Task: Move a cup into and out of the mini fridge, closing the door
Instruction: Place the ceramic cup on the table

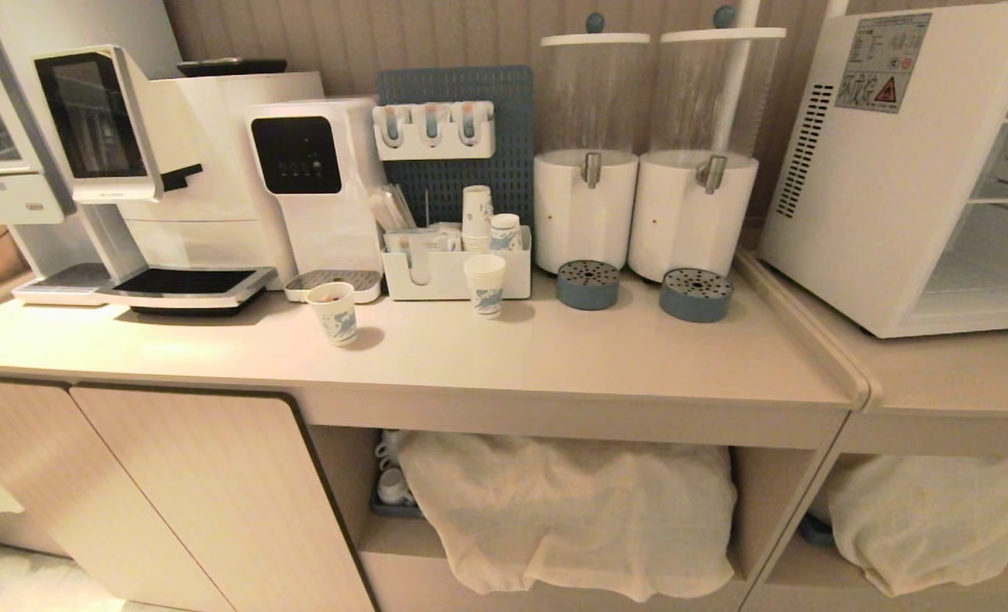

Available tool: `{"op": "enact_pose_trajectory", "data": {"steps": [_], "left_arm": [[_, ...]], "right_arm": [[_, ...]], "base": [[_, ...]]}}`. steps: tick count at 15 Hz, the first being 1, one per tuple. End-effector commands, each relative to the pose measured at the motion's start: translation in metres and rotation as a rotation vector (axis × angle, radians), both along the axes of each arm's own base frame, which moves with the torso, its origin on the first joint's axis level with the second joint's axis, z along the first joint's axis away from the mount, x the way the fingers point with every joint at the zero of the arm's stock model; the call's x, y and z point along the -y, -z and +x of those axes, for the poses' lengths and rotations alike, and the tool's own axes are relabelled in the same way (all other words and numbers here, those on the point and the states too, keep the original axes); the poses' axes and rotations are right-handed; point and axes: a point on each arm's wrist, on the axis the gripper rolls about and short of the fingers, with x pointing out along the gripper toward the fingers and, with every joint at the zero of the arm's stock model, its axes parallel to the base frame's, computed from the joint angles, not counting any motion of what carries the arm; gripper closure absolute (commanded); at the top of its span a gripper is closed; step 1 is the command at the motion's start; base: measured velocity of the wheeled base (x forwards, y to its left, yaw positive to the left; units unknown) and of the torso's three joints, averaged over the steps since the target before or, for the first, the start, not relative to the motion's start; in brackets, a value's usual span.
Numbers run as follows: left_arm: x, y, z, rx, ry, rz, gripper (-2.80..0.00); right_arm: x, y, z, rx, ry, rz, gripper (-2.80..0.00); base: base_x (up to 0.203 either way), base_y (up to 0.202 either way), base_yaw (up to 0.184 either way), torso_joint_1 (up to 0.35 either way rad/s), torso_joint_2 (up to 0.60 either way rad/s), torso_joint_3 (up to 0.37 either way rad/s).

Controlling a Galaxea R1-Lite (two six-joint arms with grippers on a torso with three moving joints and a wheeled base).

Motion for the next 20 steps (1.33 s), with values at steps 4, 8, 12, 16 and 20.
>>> {"op": "enact_pose_trajectory", "data": {"steps": [4,8,12,16,20], "left_arm": [[0.0000,0.0111,0.0030,-0.034,0.001,-0.001,0.00],[0.0001,0.0111,0.0030,-0.034,0.000,0.002,0.00],[0.0000,0.0111,0.0030,-0.034,0.000,0.007,0.00],[0.0000,0.0111,0.0030,-0.034,0.001,0.001,0.00],[0.0000,0.0111,0.0030,-0.034,0.001,0.001,0.00]], "right_arm": [[0.0000,0.0001,0.0003,-0.004,0.000,0.000,0.00],[0.0000,0.0001,0.0003,-0.004,0.000,0.000,0.00],[0.0000,0.0001,0.0003,-0.004,0.000,-0.001,0.00],[0.0000,0.0001,0.0003,-0.004,0.000,-0.001,0.00],[0.0000,-0.0005,0.0010,-0.014,0.000,0.000,0.00]], "base": [[0.000,0.180,-0.001,0.002,0.00,0.002],[0.000,0.025,0.000,0.002,0.00,-0.001],[0.024,0.000,0.000,0.001,0.00,0.002],[0.190,0.000,0.000,0.001,0.00,0.004],[0.064,0.000,0.003,0.002,0.00,0.000]]}}
